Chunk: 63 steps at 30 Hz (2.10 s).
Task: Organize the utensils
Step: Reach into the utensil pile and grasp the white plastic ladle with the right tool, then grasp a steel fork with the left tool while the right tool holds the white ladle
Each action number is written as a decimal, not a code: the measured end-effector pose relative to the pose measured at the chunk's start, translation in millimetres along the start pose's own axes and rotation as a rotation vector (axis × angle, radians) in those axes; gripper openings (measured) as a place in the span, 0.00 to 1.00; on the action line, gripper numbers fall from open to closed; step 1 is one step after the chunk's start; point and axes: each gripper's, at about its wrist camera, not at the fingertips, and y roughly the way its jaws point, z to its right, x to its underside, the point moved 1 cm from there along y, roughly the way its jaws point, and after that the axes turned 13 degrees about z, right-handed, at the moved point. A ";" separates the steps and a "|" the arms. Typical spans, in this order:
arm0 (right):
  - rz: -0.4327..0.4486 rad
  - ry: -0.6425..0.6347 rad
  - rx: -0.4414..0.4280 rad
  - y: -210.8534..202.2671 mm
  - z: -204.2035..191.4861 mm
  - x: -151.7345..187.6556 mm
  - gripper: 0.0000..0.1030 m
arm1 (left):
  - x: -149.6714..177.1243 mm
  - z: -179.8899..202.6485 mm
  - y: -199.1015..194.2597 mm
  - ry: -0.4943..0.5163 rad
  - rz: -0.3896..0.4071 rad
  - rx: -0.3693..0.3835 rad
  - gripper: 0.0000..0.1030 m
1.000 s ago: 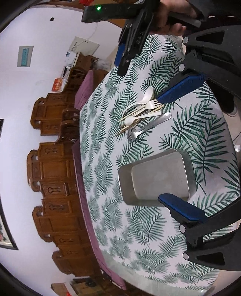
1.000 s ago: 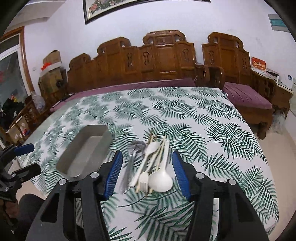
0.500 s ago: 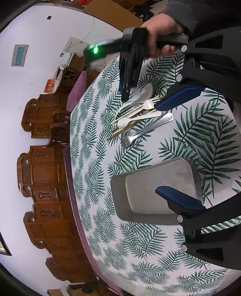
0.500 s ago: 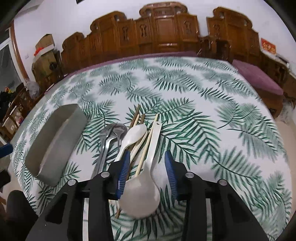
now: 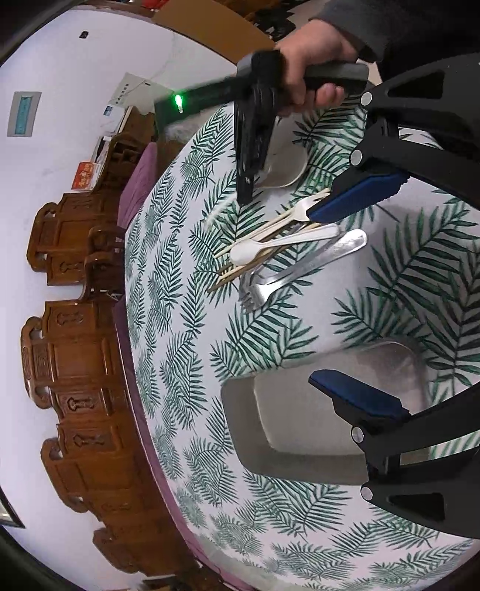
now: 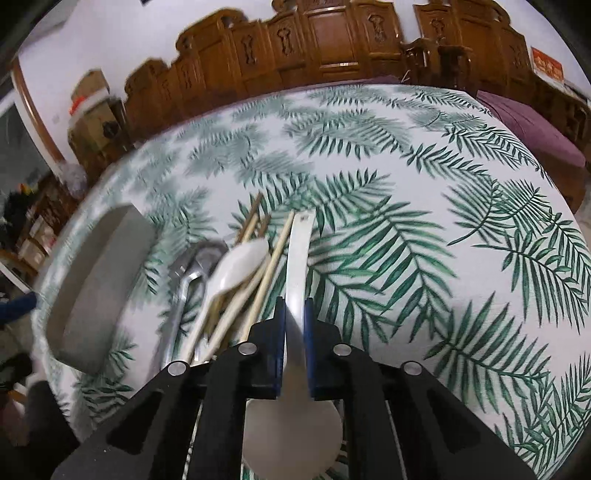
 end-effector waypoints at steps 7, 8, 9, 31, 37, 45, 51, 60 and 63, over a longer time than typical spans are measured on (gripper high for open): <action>0.021 0.048 -0.022 -6.2 14.3 -9.4 0.10 | -7.7 10.3 38.7 0.001 -0.057 0.011 0.56; 0.025 0.051 -0.026 -7.5 14.9 -10.8 0.09 | -8.3 11.9 45.2 0.001 -0.069 0.012 0.54; 0.031 0.055 -0.032 -8.8 15.3 -12.4 0.09 | -8.4 12.8 50.2 0.002 -0.077 0.011 0.54; 0.095 0.002 -0.056 -31.0 1.0 -29.6 0.05 | 1.5 7.4 129.7 -0.086 -0.268 -0.036 0.15; 0.087 -0.003 -0.047 -28.6 0.1 -28.6 0.05 | 4.5 5.2 127.7 -0.067 -0.286 -0.063 0.13; 0.084 -0.025 -0.056 -30.0 -8.4 -29.3 0.05 | 8.1 9.9 130.5 -0.033 -0.300 -0.069 0.10; 0.095 -0.039 -0.075 -36.0 -17.3 -33.3 0.05 | 6.0 4.1 122.2 -0.037 -0.288 -0.065 0.06; 0.098 -0.055 -0.112 -36.1 -37.7 -35.1 0.05 | -5.4 0.9 84.1 -0.026 -0.202 -0.032 0.06; 0.105 -0.048 -0.134 -35.4 -47.6 -37.0 0.05 | -11.1 -6.7 68.6 -0.047 -0.164 -0.016 0.06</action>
